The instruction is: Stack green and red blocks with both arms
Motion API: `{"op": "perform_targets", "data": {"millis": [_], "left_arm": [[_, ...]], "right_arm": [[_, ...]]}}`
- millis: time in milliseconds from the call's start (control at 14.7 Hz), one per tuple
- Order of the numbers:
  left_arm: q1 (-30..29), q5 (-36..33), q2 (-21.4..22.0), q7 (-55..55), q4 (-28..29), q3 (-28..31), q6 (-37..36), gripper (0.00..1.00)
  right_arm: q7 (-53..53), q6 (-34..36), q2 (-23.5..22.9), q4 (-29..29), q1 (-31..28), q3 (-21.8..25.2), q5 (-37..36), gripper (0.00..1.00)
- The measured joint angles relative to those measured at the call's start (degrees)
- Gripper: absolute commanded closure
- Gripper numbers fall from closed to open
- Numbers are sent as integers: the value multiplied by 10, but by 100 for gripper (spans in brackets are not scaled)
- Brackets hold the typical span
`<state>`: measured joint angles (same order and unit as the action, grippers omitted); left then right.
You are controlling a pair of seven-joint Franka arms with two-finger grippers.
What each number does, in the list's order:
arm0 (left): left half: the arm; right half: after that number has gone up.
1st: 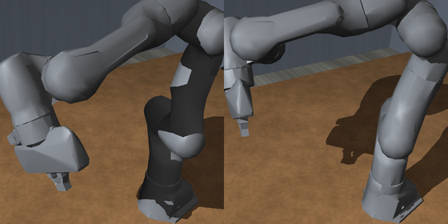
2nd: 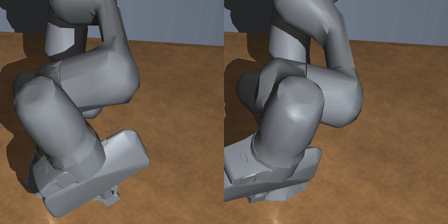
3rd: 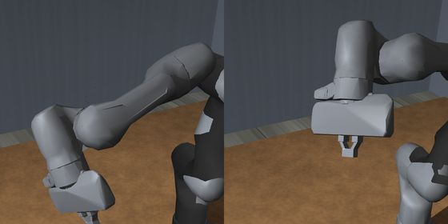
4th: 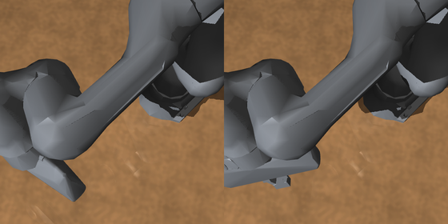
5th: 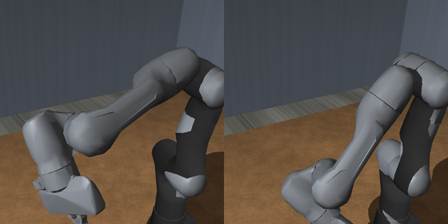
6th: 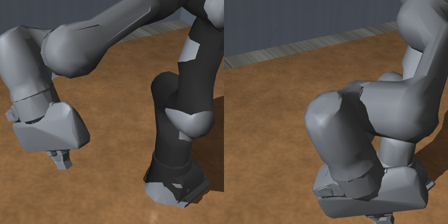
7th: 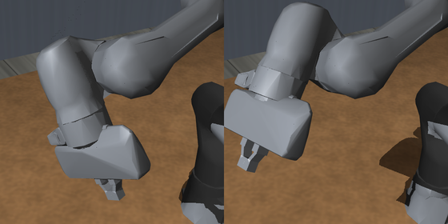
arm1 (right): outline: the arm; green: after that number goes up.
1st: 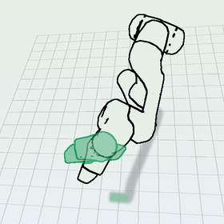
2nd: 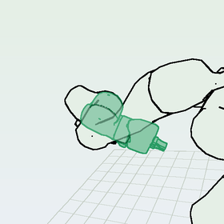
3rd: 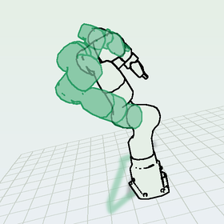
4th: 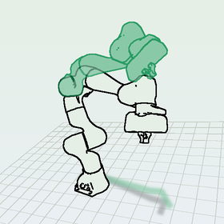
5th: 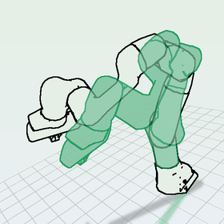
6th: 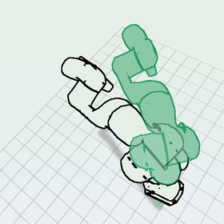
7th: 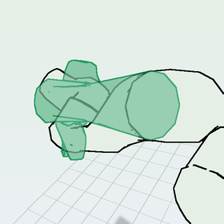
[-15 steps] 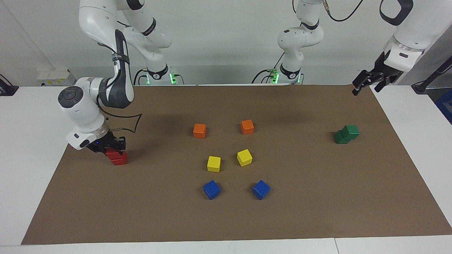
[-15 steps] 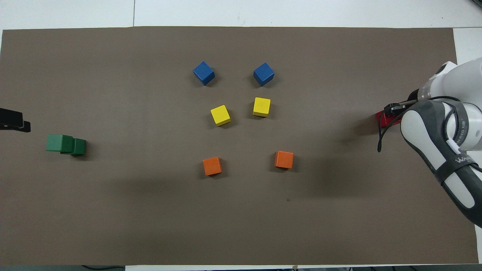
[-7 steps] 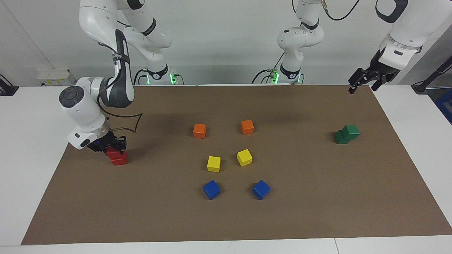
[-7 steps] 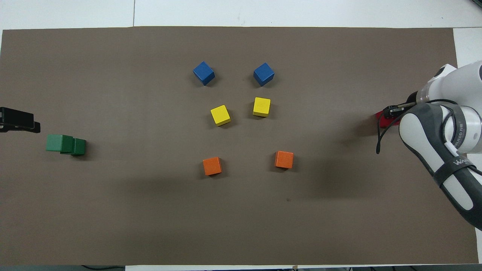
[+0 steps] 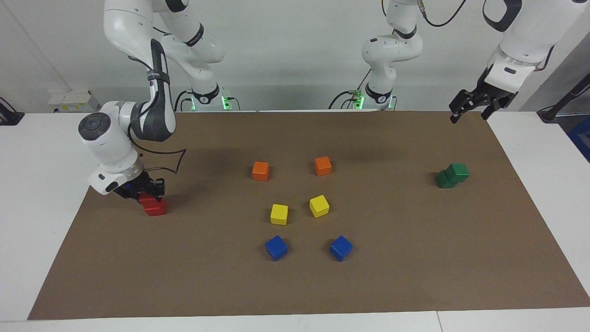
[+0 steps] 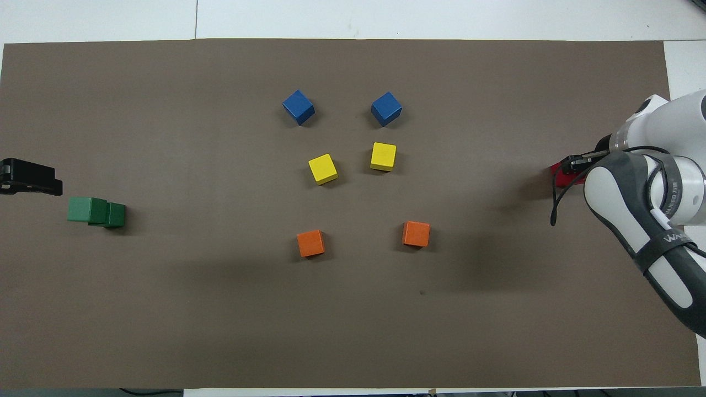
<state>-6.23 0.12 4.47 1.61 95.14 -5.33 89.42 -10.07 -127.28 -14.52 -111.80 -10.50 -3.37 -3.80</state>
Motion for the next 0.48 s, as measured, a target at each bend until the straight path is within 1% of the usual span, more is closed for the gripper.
{"op": "perform_targets", "data": {"millis": [475], "left_arm": [[0, 0, 1, 0, -4, 0, 0, 0]], "right_arm": [[-5, 0, 0, 0, -4, 0, 0, 100]]}}
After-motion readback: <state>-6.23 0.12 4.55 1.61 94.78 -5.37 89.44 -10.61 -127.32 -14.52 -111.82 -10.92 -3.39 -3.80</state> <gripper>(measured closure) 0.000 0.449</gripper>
